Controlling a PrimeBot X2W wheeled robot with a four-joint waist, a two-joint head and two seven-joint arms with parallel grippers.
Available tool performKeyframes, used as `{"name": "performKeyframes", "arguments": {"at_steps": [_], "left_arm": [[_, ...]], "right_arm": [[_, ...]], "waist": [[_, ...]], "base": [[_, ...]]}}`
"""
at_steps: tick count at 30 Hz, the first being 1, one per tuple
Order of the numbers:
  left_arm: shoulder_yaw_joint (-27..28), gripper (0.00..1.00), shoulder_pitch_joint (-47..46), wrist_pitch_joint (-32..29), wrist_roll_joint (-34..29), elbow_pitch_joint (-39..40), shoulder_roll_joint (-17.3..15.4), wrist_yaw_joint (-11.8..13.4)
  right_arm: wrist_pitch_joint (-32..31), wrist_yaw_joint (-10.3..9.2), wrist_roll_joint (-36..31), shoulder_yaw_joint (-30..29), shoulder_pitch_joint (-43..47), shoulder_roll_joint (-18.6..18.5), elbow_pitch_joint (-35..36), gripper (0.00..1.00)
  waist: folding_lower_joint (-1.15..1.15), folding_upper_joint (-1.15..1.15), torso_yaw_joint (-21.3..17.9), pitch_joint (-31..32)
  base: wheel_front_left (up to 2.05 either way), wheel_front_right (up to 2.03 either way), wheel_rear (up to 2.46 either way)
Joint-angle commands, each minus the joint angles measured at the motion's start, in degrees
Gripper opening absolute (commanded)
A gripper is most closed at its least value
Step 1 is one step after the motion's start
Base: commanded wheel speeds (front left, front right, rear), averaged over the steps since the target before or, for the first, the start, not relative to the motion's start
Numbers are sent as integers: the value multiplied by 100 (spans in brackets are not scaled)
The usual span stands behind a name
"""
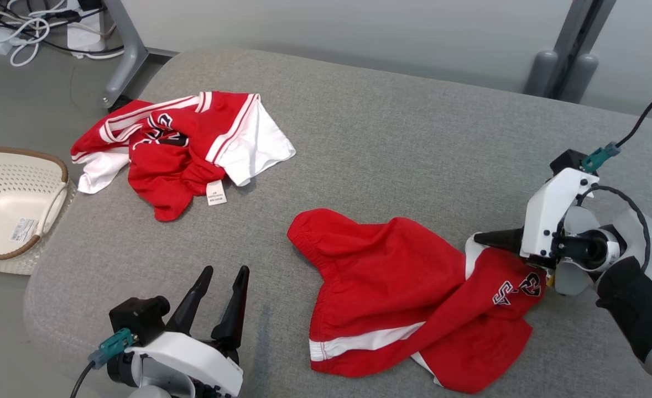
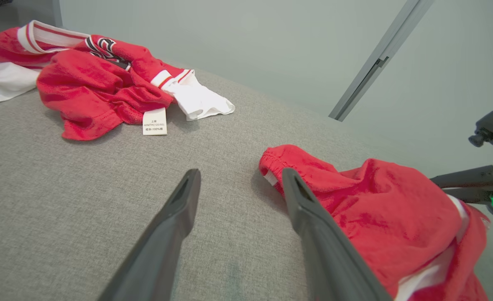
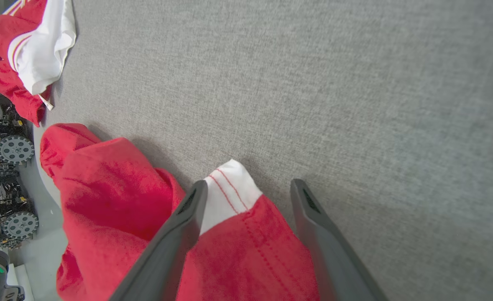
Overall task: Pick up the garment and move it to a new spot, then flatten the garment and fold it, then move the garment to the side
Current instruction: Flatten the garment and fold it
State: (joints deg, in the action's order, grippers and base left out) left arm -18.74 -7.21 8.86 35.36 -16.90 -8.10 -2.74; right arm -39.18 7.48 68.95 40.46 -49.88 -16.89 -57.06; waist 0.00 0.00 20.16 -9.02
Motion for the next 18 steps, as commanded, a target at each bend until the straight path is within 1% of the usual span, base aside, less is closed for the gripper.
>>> {"name": "performKeyframes", "arguments": {"at_steps": [1,8,9,10,11,15,18], "left_arm": [[-1,100,-77,39,20,-24,0,-24],[-25,100,-126,97,58,-137,36,-37],[-28,100,-137,107,61,-148,40,-37],[-27,100,-146,116,66,-160,43,-33],[-25,100,-154,118,72,-169,45,-26],[-17,100,-166,130,84,-195,25,-10],[-19,100,-170,125,88,-206,4,6]], "right_arm": [[-97,3,-54,49,2,10,-115,100],[-224,1,-140,249,76,180,-448,100],[-261,1,-138,268,88,196,-459,70],[-282,1,-130,282,92,206,-459,26],[-287,1,-110,289,99,217,-432,0],[-270,2,-61,301,72,208,-282,0],[-94,2,14,274,48,141,-72,0]], "waist": [[0,0,85,-63],[0,0,193,-132],[0,0,196,-139],[0,0,195,-144],[0,0,188,-147],[0,0,140,-125],[0,0,59,-61]], "base": [[0,0,0],[0,0,0],[0,0,0],[0,0,0],[0,0,0],[0,0,0],[0,0,0]]}}
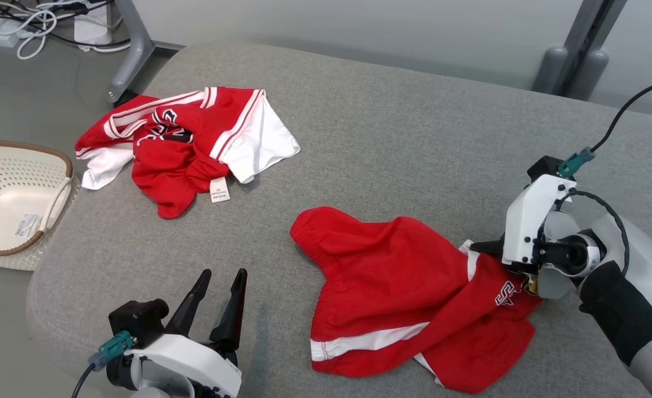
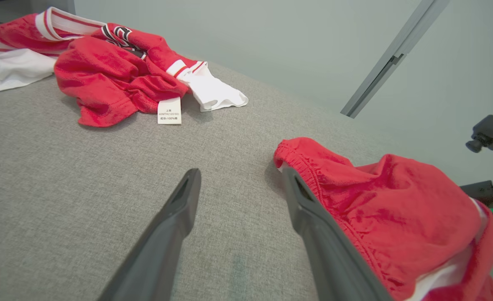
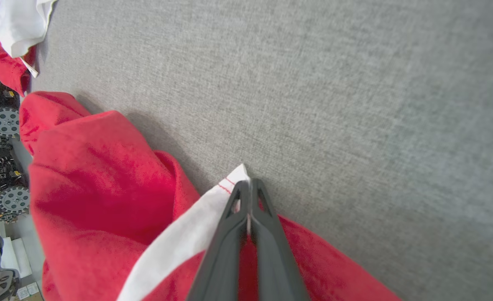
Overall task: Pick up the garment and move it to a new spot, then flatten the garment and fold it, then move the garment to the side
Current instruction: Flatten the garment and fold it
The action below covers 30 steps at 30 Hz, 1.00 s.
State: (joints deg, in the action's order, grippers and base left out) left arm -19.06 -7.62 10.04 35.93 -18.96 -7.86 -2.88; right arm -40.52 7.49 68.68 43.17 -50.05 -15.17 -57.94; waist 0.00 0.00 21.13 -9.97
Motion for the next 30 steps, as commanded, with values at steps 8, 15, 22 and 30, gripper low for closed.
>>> {"name": "performKeyframes", "arguments": {"at_steps": [8,15,22,30], "left_arm": [[37,100,20,-53,26,82,-165,107],[63,100,167,-174,25,312,-322,211],[103,100,281,-277,57,517,-426,330],[217,100,441,-285,109,705,-556,440]], "right_arm": [[655,1,435,-114,411,-204,1057,0],[1164,1,687,-109,923,-551,2080,0],[1557,2,875,-130,1536,-975,2910,0],[1927,1,964,-132,2305,-1238,3563,0]], "waist": [[0,0,-382,385],[0,0,-812,580],[0,0,-1186,674],[0,0,-1522,712]], "base": [[0,0,0],[0,0,0],[0,0,0],[0,0,0]]}}
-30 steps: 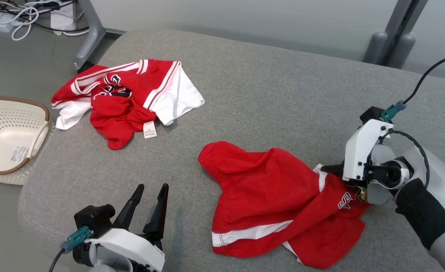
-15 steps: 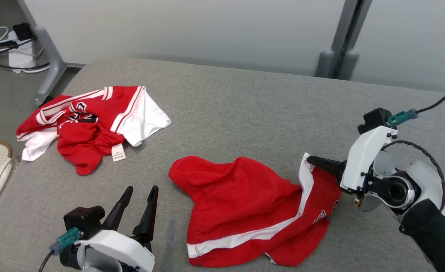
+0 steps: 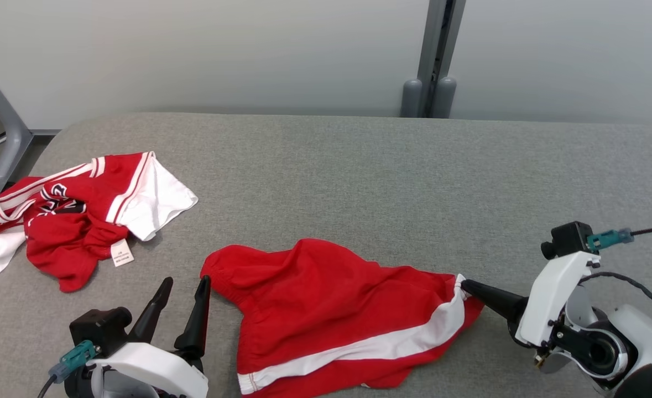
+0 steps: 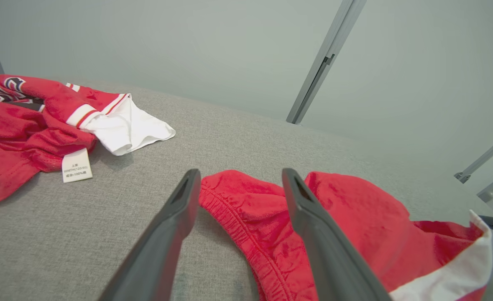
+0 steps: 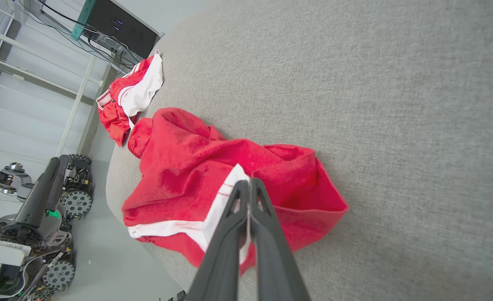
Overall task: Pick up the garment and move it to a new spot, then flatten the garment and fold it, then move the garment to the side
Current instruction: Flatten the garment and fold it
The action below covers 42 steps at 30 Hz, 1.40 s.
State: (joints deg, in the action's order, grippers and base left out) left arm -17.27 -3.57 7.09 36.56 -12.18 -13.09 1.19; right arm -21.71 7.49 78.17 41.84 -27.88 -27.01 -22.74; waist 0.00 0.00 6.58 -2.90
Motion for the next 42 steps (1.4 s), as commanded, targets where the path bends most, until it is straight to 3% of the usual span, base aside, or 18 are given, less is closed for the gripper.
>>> {"name": "performKeyframes", "arguments": {"at_steps": [1,10,11,12,13,22,29,36,42], "left_arm": [[53,100,49,6,45,46,-50,40],[88,100,78,-6,68,162,-123,95],[81,100,89,5,75,172,-129,96],[81,100,90,15,77,173,-137,95],[82,100,92,28,74,177,-144,92],[190,100,146,302,-66,220,-225,242],[323,100,217,495,-131,396,-276,379],[480,100,365,625,-55,636,-229,475],[719,100,536,740,-146,940,-235,606]], "right_arm": [[97,1,7,-1,167,-67,96,0],[264,2,-69,-44,651,-191,242,0],[285,2,-87,-62,746,-205,211,49],[309,2,-102,-79,791,-211,186,88],[325,2,-103,-108,838,-208,161,100],[717,2,-185,-497,1120,-202,146,100],[1747,1,-603,-946,1327,-185,773,100],[3112,1,-1469,-1362,1653,68,1255,100],[3528,1,-2426,-1756,1819,411,1353,100]], "waist": [[0,0,-108,2],[0,0,-380,-4],[0,0,-424,-10],[0,0,-443,-11],[0,0,-460,-12],[0,0,-582,51],[0,0,-601,182],[0,0,-600,297],[0,0,-663,344]], "base": [[0,0,0],[0,0,0],[0,0,0],[0,0,0],[0,0,0],[0,0,0],[0,0,0],[0,0,0],[0,0,0]]}}
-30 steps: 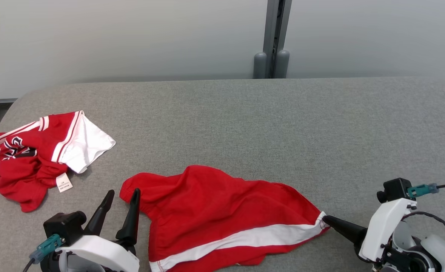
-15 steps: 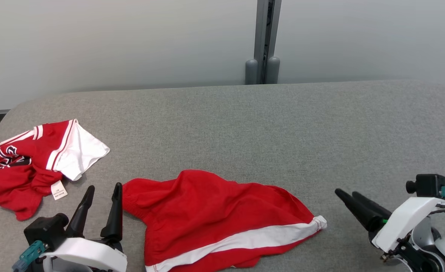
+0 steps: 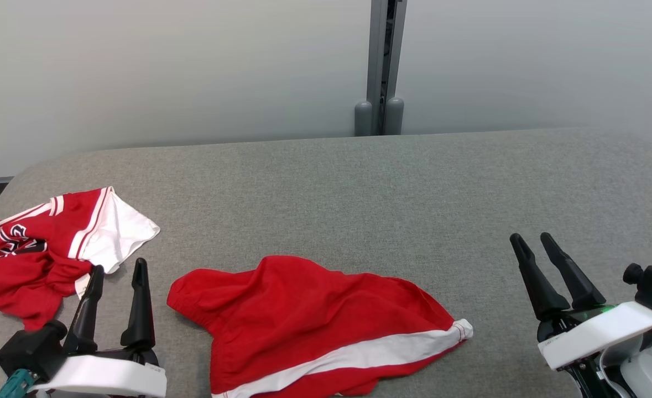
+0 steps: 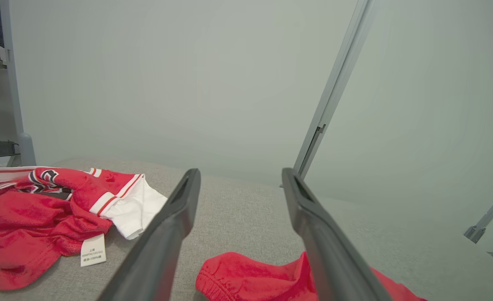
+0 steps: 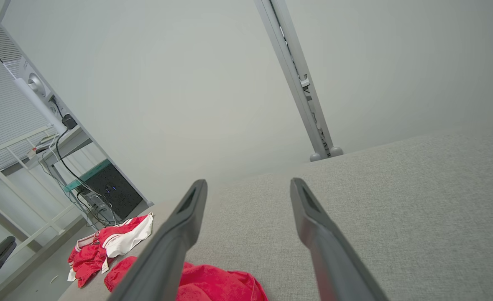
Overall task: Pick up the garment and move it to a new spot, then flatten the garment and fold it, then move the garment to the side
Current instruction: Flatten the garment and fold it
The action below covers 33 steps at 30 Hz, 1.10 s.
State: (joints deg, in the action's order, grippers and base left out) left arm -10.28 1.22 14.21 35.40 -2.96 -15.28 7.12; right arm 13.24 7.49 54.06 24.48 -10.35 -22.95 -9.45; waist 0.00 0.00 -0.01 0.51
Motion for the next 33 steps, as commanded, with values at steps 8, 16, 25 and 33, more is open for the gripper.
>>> {"name": "performKeyframes", "arguments": {"at_steps": [8,16,25,33], "left_arm": [[181,100,217,92,-327,221,92,117],[458,100,326,102,-936,313,355,76],[637,100,320,97,-1281,176,738,-187],[758,100,320,97,-1463,139,848,-334]], "right_arm": [[176,1,-1445,-907,302,629,-95,100],[190,1,-2814,-1286,521,1175,-384,100],[36,1,-2980,-1141,474,1267,-488,100],[-6,1,-2906,-1026,427,1206,-493,100]], "waist": [[0,0,-26,-16],[0,0,-5,-108],[0,0,-22,-62],[0,0,-25,-35]], "base": [[0,0,0],[0,0,0],[0,0,0],[0,0,0]]}}
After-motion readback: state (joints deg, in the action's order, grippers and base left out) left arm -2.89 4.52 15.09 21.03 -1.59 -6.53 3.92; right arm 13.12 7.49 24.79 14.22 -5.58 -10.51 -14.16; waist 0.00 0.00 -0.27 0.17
